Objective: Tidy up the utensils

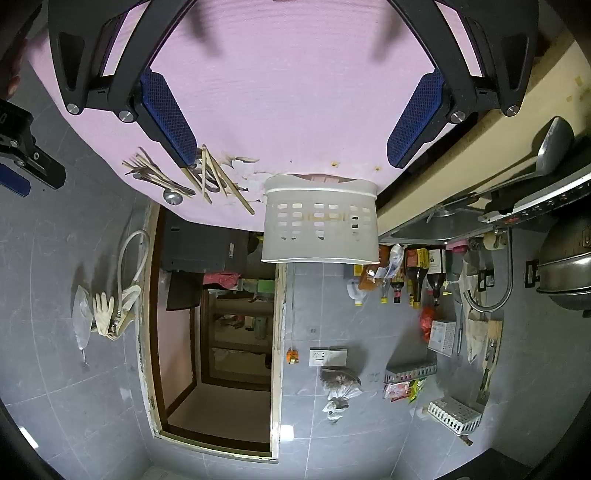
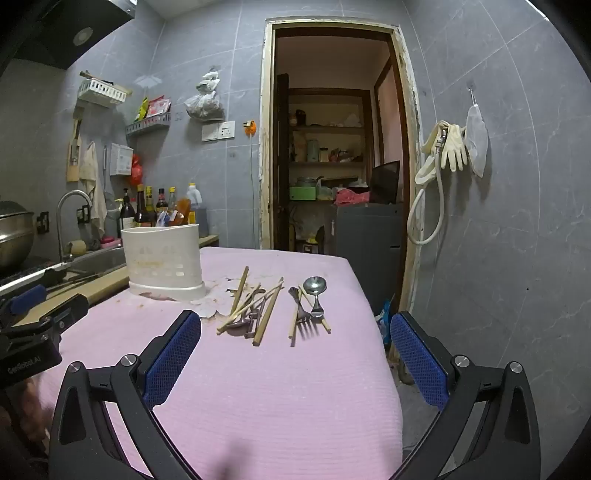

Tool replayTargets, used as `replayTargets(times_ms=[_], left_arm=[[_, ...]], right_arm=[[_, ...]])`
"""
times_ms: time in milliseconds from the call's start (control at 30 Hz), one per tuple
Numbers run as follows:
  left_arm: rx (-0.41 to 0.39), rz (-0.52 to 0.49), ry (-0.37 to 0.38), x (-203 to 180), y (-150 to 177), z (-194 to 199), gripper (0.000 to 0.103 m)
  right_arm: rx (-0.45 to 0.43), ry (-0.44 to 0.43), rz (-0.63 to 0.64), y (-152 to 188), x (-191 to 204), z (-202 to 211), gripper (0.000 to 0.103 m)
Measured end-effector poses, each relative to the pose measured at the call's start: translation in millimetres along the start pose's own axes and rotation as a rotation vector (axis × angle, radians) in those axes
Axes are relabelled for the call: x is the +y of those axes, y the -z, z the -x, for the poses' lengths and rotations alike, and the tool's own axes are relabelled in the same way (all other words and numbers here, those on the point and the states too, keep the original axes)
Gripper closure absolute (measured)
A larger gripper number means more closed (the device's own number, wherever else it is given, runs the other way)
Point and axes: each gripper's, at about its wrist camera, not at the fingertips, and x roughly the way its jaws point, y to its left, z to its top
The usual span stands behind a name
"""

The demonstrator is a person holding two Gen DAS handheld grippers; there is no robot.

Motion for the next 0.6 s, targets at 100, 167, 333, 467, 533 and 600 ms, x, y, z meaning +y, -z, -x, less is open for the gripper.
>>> replayTargets(times_ms=[100, 167, 333, 467, 533, 600], left_arm=[[0.004, -0.001, 0.005, 0.5, 0.0, 0.0, 0.002], [0.005, -0.002, 0.007, 1.2, 0.0, 0.4, 0.002], [0.003, -0.004, -0.001, 1.5, 0.5, 1.1, 0.002], [0.007, -0.006, -0.001, -0.4, -0.1, 0.5, 0.002], [0.008, -0.004, -0.003, 0.1, 2.3, 2.8, 0.002], [0.009, -0.007, -0.001, 0.2, 0.3, 2.5, 0.002]], right_arm=[[-0.005, 0.0, 0.002, 0.1, 0.1, 0.1, 0.0], [-0.003, 0.0, 0.003, 0.1, 0.3, -0.3, 0.0], [-0.006, 0.001, 0.004, 0.0, 0.5, 0.1, 0.0], [-0.006, 0.0, 0.005, -0.5, 0.6, 0.7, 0.0], [-0.007, 0.001, 0.003, -0.7, 0.3, 1.1, 0.0], [-0.006, 0.0, 0.002, -0.7, 0.6, 0.8, 0.0]])
